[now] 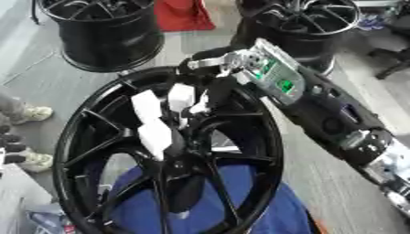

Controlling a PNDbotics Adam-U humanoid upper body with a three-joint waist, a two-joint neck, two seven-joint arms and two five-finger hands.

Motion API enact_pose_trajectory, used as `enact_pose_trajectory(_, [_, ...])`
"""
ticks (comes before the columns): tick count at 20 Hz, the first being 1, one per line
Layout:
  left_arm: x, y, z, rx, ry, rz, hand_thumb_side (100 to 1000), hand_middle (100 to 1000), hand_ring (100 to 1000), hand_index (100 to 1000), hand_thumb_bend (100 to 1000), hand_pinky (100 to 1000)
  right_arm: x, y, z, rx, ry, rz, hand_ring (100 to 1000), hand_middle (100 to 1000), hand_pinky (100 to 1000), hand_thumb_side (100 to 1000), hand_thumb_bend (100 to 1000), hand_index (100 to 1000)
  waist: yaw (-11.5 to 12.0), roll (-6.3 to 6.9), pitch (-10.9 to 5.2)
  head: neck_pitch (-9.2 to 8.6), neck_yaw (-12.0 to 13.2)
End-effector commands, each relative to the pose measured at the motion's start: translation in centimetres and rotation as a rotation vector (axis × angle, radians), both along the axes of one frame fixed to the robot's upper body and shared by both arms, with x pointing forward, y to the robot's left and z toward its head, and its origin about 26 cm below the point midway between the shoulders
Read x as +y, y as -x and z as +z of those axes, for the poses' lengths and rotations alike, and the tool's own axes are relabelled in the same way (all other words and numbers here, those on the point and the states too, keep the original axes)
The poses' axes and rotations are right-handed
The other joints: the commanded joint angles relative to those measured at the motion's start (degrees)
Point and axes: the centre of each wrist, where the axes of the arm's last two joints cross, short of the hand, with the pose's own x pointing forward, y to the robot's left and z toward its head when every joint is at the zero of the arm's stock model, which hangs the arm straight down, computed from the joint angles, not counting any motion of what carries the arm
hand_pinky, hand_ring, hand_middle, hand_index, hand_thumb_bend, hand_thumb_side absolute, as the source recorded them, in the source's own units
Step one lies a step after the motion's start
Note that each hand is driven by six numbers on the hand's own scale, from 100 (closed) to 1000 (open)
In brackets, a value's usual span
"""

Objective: Pull the pin out of the wheel hub.

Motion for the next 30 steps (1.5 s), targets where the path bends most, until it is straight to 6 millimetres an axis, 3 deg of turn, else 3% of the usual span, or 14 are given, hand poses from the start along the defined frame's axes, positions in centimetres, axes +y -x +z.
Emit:
enact_pose_trajectory(1, [0.1, -0.2, 0.7, -0.021, -0.013, -0.01, 685, 636, 664, 809, 131, 622, 0.2, -0.1, 1.2, -0.032, 0.019, 0.009, 754, 816, 661, 333, 367, 859, 0.06, 0.15, -0.57, 0.26, -0.12])
enact_pose_trajectory(8, [0.1, -0.2, 0.7, -0.023, -0.013, -0.011, 687, 636, 665, 809, 130, 622, 0.5, 0.0, 1.1, -0.032, 0.046, 0.017, 691, 801, 577, 307, 319, 839, 0.19, 0.1, -0.55, 0.26, -0.21])
enact_pose_trajectory(13, [0.0, -0.2, 0.7, -0.022, -0.012, -0.012, 687, 636, 665, 809, 130, 622, 0.6, 0.0, 1.2, -0.032, 0.05, 0.019, 687, 800, 571, 302, 312, 837, 0.21, 0.08, -0.55, 0.26, -0.24])
enact_pose_trajectory(14, [0.0, -0.2, 0.7, -0.023, -0.012, -0.012, 687, 636, 665, 809, 132, 622, 0.6, 0.0, 1.3, -0.034, 0.049, 0.019, 601, 761, 492, 227, 129, 799, 0.24, 0.06, -0.55, 0.26, -0.26])
enact_pose_trajectory(16, [0.0, -0.3, 0.7, -0.023, -0.012, -0.012, 686, 636, 666, 809, 132, 621, 0.7, 0.1, 1.5, -0.043, 0.04, 0.012, 569, 742, 465, 208, 100, 781, 0.27, 0.01, -0.55, 0.26, -0.33])
enact_pose_trajectory(24, [0.0, -0.3, 0.8, -0.024, -0.012, -0.013, 686, 636, 667, 809, 134, 621, 1.1, 0.5, 2.6, -0.09, -0.014, -0.02, 422, 615, 273, 115, 100, 665, 0.27, -0.15, -0.65, 0.26, -0.42])
enact_pose_trajectory(30, [0.1, -0.3, 0.7, -0.021, -0.014, -0.011, 686, 636, 668, 809, 135, 621, 1.3, 0.9, 4.1, -0.127, -0.032, -0.013, 401, 593, 243, 100, 100, 643, 0.13, -0.39, -0.85, 0.26, -0.42])
